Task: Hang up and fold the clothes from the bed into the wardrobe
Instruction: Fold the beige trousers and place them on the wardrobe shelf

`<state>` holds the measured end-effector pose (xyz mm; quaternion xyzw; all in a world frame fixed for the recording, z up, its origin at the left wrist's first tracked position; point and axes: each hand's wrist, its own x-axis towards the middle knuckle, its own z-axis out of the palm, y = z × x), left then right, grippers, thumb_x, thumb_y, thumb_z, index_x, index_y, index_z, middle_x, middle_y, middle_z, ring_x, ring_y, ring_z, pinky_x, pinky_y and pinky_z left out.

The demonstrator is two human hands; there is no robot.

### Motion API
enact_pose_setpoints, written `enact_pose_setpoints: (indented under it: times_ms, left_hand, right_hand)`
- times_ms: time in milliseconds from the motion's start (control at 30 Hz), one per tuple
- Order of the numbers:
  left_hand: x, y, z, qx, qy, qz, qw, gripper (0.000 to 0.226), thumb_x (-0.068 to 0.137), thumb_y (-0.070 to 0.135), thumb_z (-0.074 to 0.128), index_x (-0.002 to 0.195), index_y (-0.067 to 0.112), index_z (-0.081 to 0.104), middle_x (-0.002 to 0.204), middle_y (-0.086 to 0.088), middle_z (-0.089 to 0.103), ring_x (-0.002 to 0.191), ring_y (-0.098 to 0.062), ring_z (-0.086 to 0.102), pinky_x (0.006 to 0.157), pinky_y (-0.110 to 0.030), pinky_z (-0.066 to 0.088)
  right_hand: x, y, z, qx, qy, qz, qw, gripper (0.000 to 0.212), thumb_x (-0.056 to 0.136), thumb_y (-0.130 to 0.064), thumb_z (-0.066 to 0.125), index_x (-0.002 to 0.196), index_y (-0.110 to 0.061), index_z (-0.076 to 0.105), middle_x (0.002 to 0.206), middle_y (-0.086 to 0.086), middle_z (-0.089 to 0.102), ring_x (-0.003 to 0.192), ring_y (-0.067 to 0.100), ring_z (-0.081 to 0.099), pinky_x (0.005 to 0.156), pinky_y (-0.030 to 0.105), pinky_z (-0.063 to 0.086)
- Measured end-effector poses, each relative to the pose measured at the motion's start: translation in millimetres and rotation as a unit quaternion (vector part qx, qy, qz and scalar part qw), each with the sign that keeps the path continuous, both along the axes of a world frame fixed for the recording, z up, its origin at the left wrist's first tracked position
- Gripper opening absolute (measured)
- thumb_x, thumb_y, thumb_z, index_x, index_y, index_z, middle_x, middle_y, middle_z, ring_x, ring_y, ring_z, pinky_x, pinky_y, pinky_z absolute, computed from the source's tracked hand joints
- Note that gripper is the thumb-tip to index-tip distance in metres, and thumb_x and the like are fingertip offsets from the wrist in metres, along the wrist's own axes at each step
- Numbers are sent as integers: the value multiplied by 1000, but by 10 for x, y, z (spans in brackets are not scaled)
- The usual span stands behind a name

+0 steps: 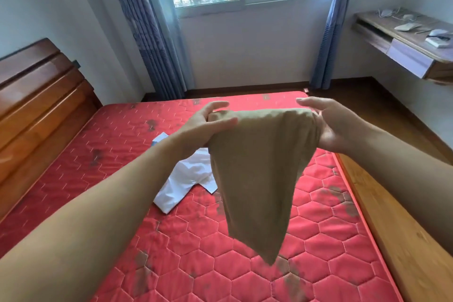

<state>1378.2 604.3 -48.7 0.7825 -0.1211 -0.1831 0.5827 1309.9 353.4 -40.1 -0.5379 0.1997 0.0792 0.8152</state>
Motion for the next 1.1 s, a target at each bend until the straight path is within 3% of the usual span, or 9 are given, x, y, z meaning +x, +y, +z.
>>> enact_pose_setpoints:
  times_ms: [67, 133, 233, 400, 567, 733, 900, 1000, 1100]
  left_hand:
    - [49, 84, -50, -23, 31, 7, 999, 51, 85, 16, 74, 128, 35, 56, 101, -7, 62, 77, -18, 64, 65, -33, 59]
    - [58, 95, -116, -29, 39, 54, 997, 47, 86, 16, 72, 126, 34, 57, 99, -10, 63, 72, -18, 60, 54, -30, 53]
    - [35, -1, -165, -61, 90, 101, 989, 45, 88, 26, 71, 130, 27, 54, 109, -8, 64, 80, -18, 59, 60, -33, 48]
    - [90, 1, 33, -54, 175, -20, 983, 78, 78, -2, 74, 141, 28, 37, 122, -23, 60, 91, -28, 68, 71, -39, 58]
    - [76, -87, 82, 101, 90, 23, 991, 77, 78, 2, 77, 142, 25, 42, 122, -14, 56, 102, -27, 65, 75, -33, 59]
    - [31, -118, -25, -27, 126, 89, 988, 58, 84, 14, 74, 136, 21, 49, 108, -7, 66, 88, -19, 64, 84, -36, 55]
    - [-27, -235, 90, -109, 128, 19, 986, 47, 89, 3, 64, 130, 23, 57, 107, -16, 68, 84, -25, 59, 75, -35, 53]
    - [-48, -284, 171, 12, 66, -61, 996, 57, 78, -12, 67, 122, 25, 63, 93, -13, 63, 81, -25, 59, 75, -36, 54]
    - [-90, -359, 193, 246, -73, -78, 963, 54, 73, -2, 74, 116, 30, 67, 92, 0, 59, 78, -17, 56, 71, -31, 53]
  right_hand:
    - [-8, -24, 0, -62, -57, 49, 995, 57, 89, -6, 62, 142, -16, 42, 101, 8, 66, 88, 22, 65, 80, 38, 52]
    - [0, -57, 36, -212, -57, 105, 970, 75, 84, 5, 65, 145, -31, 40, 112, 9, 61, 94, 24, 66, 75, 38, 56]
    - [73, -115, 132, -338, -27, 69, 938, 75, 79, 4, 72, 141, -29, 45, 114, 13, 59, 90, 25, 66, 74, 40, 56]
    - [108, -175, 138, -382, -37, -60, 921, 69, 72, -9, 81, 128, -26, 45, 108, 5, 55, 92, 17, 59, 80, 37, 55]
    - [71, -223, 115, -353, -75, -89, 928, 50, 71, -6, 82, 111, -24, 58, 107, 7, 61, 96, 21, 63, 81, 39, 55]
    - [0, -299, 147, -306, -77, -34, 948, 29, 78, 4, 71, 97, -17, 69, 108, 4, 67, 84, 16, 63, 74, 35, 52]
    - [-72, -455, 255, -450, -134, 98, 877, 32, 75, 2, 74, 94, -24, 75, 107, -6, 69, 103, 10, 63, 83, 23, 48]
    - [-95, -460, 295, -547, -120, 149, 815, 42, 71, -1, 75, 102, -30, 74, 109, -10, 67, 106, 8, 61, 93, 28, 47]
    - [-39, -423, 269, -548, -77, 127, 823, 44, 70, 2, 73, 99, -30, 73, 110, -1, 67, 102, 15, 64, 89, 31, 53]
